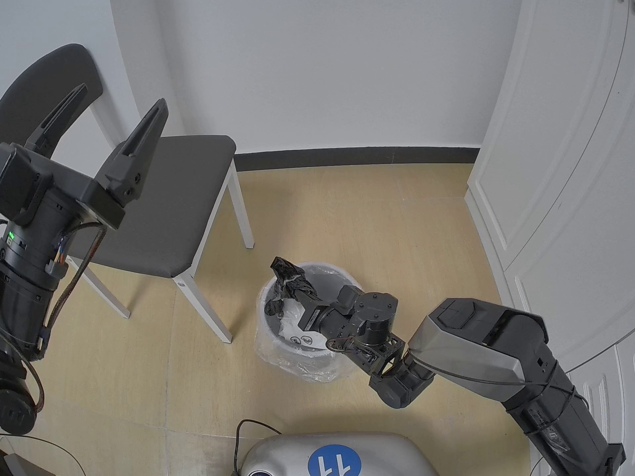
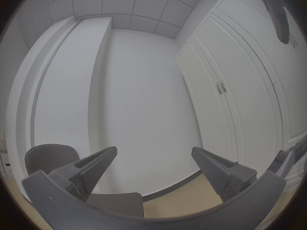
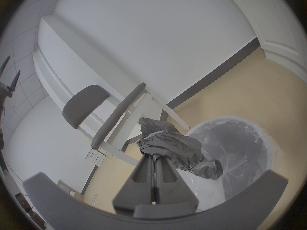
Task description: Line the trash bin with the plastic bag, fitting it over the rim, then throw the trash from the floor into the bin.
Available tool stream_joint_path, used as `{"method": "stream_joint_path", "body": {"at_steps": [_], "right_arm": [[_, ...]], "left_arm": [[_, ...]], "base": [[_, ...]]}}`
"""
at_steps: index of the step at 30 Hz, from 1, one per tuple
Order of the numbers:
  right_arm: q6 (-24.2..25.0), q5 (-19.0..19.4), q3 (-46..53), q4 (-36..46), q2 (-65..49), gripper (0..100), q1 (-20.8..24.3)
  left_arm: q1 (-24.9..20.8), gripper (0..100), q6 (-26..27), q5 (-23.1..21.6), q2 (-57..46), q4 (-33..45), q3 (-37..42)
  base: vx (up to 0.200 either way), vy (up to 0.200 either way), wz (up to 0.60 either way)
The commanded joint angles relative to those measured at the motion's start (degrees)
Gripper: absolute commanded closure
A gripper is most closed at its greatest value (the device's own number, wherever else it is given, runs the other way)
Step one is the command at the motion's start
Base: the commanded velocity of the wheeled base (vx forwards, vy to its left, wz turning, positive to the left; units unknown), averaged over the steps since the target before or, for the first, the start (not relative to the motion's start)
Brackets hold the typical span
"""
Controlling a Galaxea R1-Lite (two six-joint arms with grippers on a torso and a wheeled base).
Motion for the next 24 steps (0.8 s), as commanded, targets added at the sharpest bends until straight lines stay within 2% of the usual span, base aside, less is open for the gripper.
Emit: {"method": "stream_joint_path", "body": {"at_steps": [1, 8, 24], "right_arm": [[-0.6, 0.3, -1.9, 0.1, 3.7, 100, -0.3], [-3.4, 0.4, -3.0, -0.1, 5.9, 100, -0.9], [-3.6, -0.1, -8.9, 1.1, 5.6, 100, -2.0]], "left_arm": [[0.0, 0, 0.0, 0.0, 0.1, 0.0, 0.0], [0.1, 0, 0.0, 0.0, 0.3, 0.0, 0.0], [0.2, 0, 0.1, 0.0, 0.2, 0.0, 0.0]], "base": [[0.000, 0.000, 0.00], [0.000, 0.000, 0.00], [0.000, 0.000, 0.00]]}}
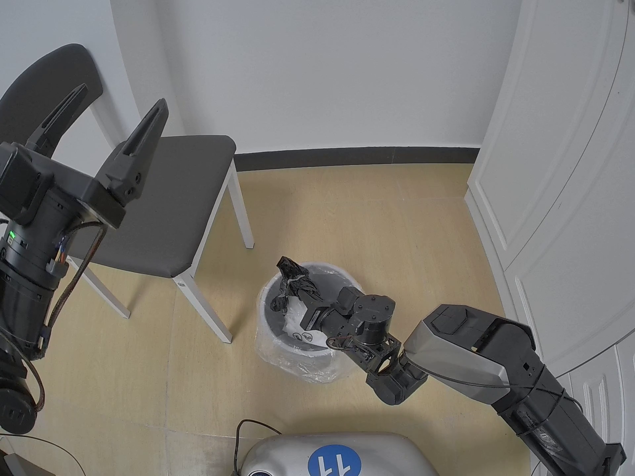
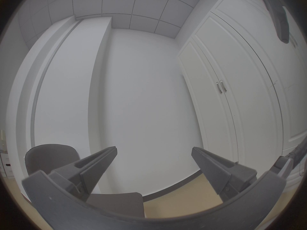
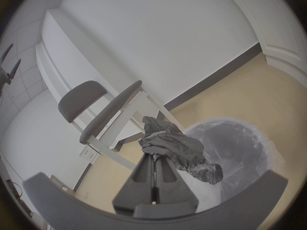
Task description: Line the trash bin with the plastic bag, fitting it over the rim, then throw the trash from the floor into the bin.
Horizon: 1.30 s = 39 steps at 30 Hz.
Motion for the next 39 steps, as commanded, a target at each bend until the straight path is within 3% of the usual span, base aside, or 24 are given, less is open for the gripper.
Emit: {"method": "stream_joint_path", "body": {"at_steps": [1, 9, 18, 32, 39], "right_arm": [[0.1, 0.0, -2.7, 0.6, 0.3, 100, -0.6], [-0.1, -0.2, -7.8, 3.8, 2.4, 100, -1.3], [-2.1, -0.1, -6.8, 2.7, 5.7, 100, -1.3], [-1.3, -0.2, -4.8, 2.5, 4.9, 100, -1.4], [-1.2, -2.2, -4.7, 2.9, 4.9, 100, -1.9]], "left_arm": [[0.0, 0, 0.0, 0.0, -0.1, 0.0, 0.1], [0.0, 0, 0.0, 0.0, 0.1, 0.0, 0.2], [0.0, 0, 0.1, 0.0, 0.4, 0.0, 0.5], [0.0, 0, 1.1, 0.0, 0.1, 0.0, 0.6], [0.1, 0, 1.1, 0.0, 0.4, 0.0, 0.7]], "base": [[0.000, 0.000, 0.00], [0.000, 0.000, 0.00], [0.000, 0.000, 0.00], [0.000, 0.000, 0.00], [0.000, 0.000, 0.00]]}}
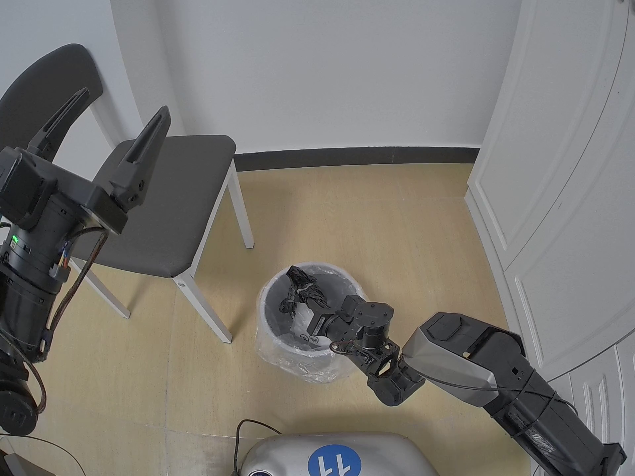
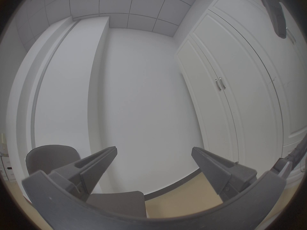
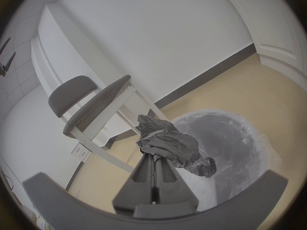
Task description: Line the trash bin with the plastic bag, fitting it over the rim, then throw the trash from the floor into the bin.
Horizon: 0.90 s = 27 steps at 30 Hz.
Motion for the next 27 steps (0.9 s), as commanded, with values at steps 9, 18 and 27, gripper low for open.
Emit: {"method": "stream_joint_path", "body": {"at_steps": [9, 18, 27], "right_arm": [[0.1, -0.7, 0.0, 0.2, -0.3, 0, -0.3], [0.1, -0.8, 0.1, 0.2, -0.3, 0, -0.3], [-1.3, -1.1, 2.7, -0.6, -1.0, 0, 1.0]], "left_arm": [[0.9, 0, 0.0, 0.0, -0.2, 0.0, 0.0], [0.9, 0, 0.0, 0.0, 0.1, 0.0, 0.0], [0.9, 0, 0.0, 0.0, 0.2, 0.0, 0.1]], "base": [[0.000, 0.000, 0.00], [0.000, 0.000, 0.00], [0.000, 0.000, 0.00]]}}
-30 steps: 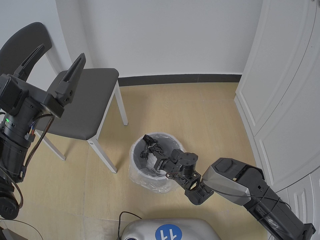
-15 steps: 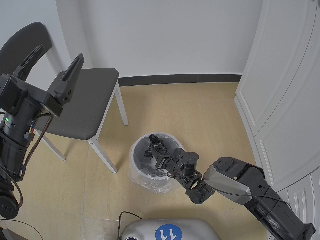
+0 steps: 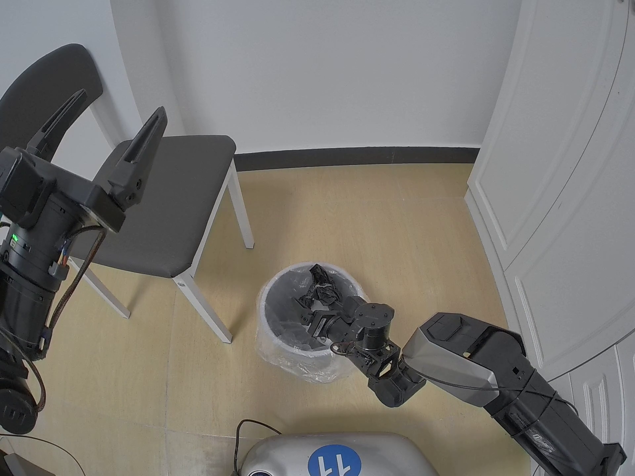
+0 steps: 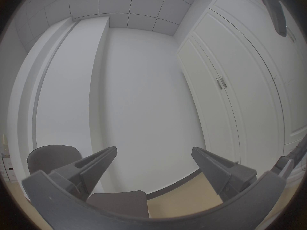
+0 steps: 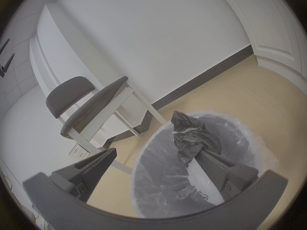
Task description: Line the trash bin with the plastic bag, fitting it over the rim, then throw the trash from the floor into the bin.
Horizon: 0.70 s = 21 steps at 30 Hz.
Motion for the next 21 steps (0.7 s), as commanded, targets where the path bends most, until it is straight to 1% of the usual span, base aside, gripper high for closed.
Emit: {"method": "stream_joint_path", "body": {"at_steps": [1, 2, 3, 6, 8, 10, 11, 14, 18, 20, 21], "right_arm": [[-1.9, -0.4, 2.0, -0.4, -0.7, 0, 1.4], [-3.3, -0.5, 2.0, -0.6, -0.7, 0, 1.7], [-6.5, -0.6, 2.0, -0.7, -0.6, 0, 2.0], [-13.2, -0.7, 1.8, -1.5, -0.2, 0, 2.2], [-17.4, -0.9, 1.6, -4.2, 0.6, 0, 2.5], [-19.2, -1.0, 1.5, -5.4, 1.1, 0, 2.6], [-22.1, -1.4, 2.1, -6.0, 1.2, 0, 2.8], [-25.3, -2.4, 3.0, -6.2, 1.0, 0, 3.8], [-28.1, -4.0, 3.7, -7.1, 0.9, 0, 4.9], [-30.9, -4.4, 4.4, -7.5, 0.9, 0, 5.2], [-31.5, -4.6, 4.4, -7.6, 0.9, 0, 5.2]], "left_arm": [[0.0, 0, 0.0, 0.0, 0.3, 0.0, 0.0], [0.0, 0, 0.0, 0.0, 0.3, 0.0, 0.0], [0.0, 0, 0.0, 0.0, 0.3, 0.0, 0.0], [0.0, 0, 0.1, 0.0, 0.2, 0.0, 0.0], [0.0, 0, 0.1, 0.0, 0.1, 0.0, 0.0], [0.0, 0, 0.1, 0.0, 0.0, 0.0, 0.0], [0.0, 0, 0.1, 0.0, 0.0, 0.0, 0.0], [0.0, 0, 0.2, 0.0, -0.1, 0.0, 0.0], [0.0, 0, 0.2, 0.0, -0.3, 0.0, -0.1], [0.0, 0, 0.5, 0.0, -0.3, 0.0, -0.1], [0.0, 0, 0.5, 0.0, -0.3, 0.0, -0.1]], "base": [[0.000, 0.000, 0.00], [0.000, 0.000, 0.00], [0.000, 0.000, 0.00], [0.000, 0.000, 0.00], [0.000, 0.000, 0.00], [0.000, 0.000, 0.00], [0.000, 0.000, 0.00], [0.000, 0.000, 0.00], [0.000, 0.000, 0.00], [0.000, 0.000, 0.00], [0.000, 0.000, 0.00]]}}
